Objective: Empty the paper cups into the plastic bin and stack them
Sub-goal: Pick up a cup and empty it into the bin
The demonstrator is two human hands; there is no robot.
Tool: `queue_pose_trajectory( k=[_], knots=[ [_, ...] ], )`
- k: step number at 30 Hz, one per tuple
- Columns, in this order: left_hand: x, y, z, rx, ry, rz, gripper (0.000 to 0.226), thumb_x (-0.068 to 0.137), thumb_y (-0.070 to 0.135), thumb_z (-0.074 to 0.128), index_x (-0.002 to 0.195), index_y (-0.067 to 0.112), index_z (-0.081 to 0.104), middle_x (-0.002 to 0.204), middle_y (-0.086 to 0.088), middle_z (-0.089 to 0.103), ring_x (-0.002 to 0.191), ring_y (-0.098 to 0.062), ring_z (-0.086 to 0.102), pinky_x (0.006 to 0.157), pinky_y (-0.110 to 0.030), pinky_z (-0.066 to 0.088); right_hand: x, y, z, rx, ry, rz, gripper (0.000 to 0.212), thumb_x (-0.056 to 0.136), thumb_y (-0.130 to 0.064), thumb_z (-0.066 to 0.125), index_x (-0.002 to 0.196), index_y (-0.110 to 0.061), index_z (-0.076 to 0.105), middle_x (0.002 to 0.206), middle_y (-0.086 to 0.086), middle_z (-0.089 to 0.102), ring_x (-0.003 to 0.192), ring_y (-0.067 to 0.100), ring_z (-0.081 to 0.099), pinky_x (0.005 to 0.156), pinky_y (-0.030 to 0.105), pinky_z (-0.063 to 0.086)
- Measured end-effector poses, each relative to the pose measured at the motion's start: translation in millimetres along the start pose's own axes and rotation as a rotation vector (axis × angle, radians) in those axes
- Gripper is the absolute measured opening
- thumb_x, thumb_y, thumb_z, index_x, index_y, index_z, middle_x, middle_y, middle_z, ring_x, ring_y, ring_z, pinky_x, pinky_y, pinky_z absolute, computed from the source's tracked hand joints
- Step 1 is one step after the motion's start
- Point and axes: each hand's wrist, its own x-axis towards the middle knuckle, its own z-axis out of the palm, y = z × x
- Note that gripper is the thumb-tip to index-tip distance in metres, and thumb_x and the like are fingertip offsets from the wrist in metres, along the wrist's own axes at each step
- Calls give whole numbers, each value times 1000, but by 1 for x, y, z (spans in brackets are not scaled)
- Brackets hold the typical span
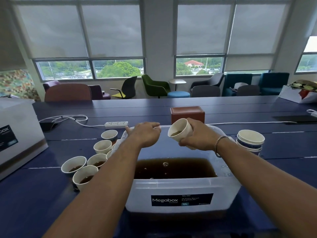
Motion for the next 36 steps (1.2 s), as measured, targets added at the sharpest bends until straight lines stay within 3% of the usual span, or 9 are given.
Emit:
queue_pose_trajectory(
  k=[7, 12, 16, 24, 36],
  knots=[
    [1, -1, 2, 2, 3, 8, 42, 105, 45, 31, 144, 37, 45, 157, 4, 37, 146, -26, 27, 116, -67, 4, -2, 3, 1, -226, -58, 0, 56, 68, -26, 83, 114, -24, 51, 108, -2, 60, 96, 18, 56, 82, 38, 53],
    [0, 0, 2, 2, 3, 11, 43, 105, 46, 32, 145, 36, 44, 157, 3, 36, 146, -27, 26, 116, -67, 6, -3, 3, 2, -348, -64, -19, 53, 69, -29, 82, 108, -27, 47, 105, -3, 59, 92, 18, 55, 74, 31, 46],
    [-1, 0, 2, 17, 2, 11, 43, 105, 46, 32, 145, 37, 43, 158, 3, 34, 148, -27, 23, 116, -66, 2, -4, 2, 2, -378, -65, -24, 57, 71, -31, 82, 117, -25, 47, 109, -2, 59, 95, 17, 56, 79, 33, 50],
    [-1, -1, 2, 2, -2, 22, 44, 105, 47, 31, 146, 36, 43, 158, 4, 34, 149, -26, 21, 116, -66, -3, -5, -4, -5, -430, 30, -67, 48, 72, -32, 79, 106, -27, 45, 98, -7, 58, 88, 17, 56, 73, 32, 50],
    [1, -2, 4, 9, -6, 15, 44, 104, 48, 31, 146, 36, 42, 159, 3, 33, 148, -26, 22, 116, -67, -2, -4, -3, -7, -503, 180, -128, 62, 72, -38, 80, 123, -24, 47, 120, 0, 59, 98, 16, 53, 84, 35, 51]
  ],
)
